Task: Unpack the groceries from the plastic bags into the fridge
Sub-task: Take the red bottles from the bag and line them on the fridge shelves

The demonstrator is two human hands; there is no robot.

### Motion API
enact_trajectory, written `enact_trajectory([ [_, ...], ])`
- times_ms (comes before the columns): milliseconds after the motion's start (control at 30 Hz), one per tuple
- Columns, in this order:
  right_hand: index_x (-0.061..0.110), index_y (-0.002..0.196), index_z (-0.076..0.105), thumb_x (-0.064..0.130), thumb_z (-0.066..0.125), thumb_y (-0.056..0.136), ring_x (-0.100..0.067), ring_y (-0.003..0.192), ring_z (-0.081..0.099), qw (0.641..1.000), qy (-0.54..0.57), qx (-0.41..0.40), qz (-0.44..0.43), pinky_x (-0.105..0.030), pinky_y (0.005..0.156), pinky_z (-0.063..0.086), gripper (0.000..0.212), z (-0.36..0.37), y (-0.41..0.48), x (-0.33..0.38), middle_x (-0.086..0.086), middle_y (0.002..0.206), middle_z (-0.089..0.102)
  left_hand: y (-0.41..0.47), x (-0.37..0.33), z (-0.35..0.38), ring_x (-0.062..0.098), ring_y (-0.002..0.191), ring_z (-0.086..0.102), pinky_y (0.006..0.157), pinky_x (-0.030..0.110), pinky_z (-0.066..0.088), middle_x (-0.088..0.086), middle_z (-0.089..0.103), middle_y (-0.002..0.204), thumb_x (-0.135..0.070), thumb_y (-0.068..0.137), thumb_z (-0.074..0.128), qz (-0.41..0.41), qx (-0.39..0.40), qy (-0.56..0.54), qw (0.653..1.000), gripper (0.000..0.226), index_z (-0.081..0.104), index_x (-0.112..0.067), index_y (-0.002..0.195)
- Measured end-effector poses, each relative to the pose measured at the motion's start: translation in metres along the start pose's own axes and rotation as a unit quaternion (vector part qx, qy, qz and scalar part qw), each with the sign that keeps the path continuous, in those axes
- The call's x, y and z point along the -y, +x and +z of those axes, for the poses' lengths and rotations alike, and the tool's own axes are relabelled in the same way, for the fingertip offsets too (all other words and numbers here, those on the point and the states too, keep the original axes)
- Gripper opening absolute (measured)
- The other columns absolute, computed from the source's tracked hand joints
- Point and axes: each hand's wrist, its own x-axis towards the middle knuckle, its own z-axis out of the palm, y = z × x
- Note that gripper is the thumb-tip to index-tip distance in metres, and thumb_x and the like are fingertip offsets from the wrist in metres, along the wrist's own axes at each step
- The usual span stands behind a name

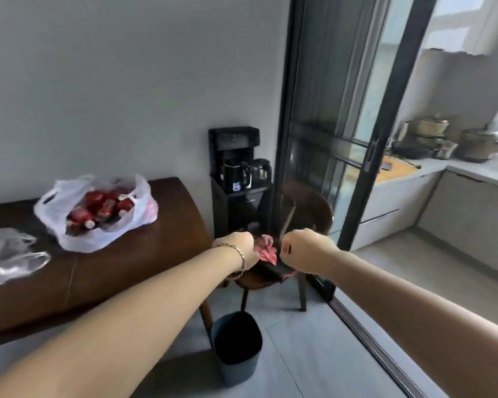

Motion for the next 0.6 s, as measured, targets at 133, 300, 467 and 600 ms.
enact_trajectory([
  [133, 0.017, 0.096, 0.066, 0.026, 0.045, 0.089, -0.030, 0.095, 0.063, 0.997, 0.004, 0.031, -0.066, -0.038, 0.083, 0.052, 0.024, 0.026, 0.080, 0.066, -0.004, 0.099, 0.066, 0.025, 0.087, -0.005, 0.028, 0.103, 0.061, 0.079, 0.031, 0.044, 0.006, 0.065, 0.111, -0.025, 0.087, 0.046, -0.077, -0.011, 0.000, 0.997, 0.028, 0.064, -0.016, 0.107],
  [300, 0.016, 0.100, 0.065, 0.025, 0.045, 0.091, -0.025, 0.091, 0.064, 0.985, -0.007, 0.056, -0.164, -0.034, 0.077, 0.053, 0.024, 0.052, 0.181, 0.143, -0.003, 0.098, 0.066, 0.077, 0.195, -0.014, 0.025, 0.099, 0.062, 0.075, 0.031, 0.045, 0.004, 0.065, 0.107, -0.029, 0.093, 0.043, -0.176, -0.034, -0.002, 0.984, 0.028, 0.063, -0.016, 0.107],
  [467, 0.016, 0.104, 0.062, 0.023, 0.041, 0.093, -0.024, 0.089, 0.062, 0.972, -0.017, 0.050, -0.230, -0.032, 0.074, 0.049, 0.024, 0.052, 0.289, 0.200, -0.003, 0.102, 0.065, 0.132, 0.277, -0.033, 0.025, 0.099, 0.060, 0.077, 0.031, 0.045, 0.005, 0.065, 0.106, -0.028, 0.094, 0.040, -0.262, -0.056, -0.038, 0.963, 0.030, 0.064, -0.015, 0.105],
  [600, 0.016, 0.108, 0.061, 0.023, 0.040, 0.095, -0.022, 0.088, 0.062, 0.961, -0.016, 0.071, -0.268, -0.031, 0.077, 0.051, 0.026, 0.065, 0.373, 0.263, -0.002, 0.104, 0.064, 0.166, 0.355, -0.050, 0.029, 0.090, 0.060, 0.070, 0.030, 0.041, 0.012, 0.065, 0.096, -0.022, 0.093, 0.041, -0.325, -0.074, -0.079, 0.940, 0.025, 0.063, -0.010, 0.095],
])
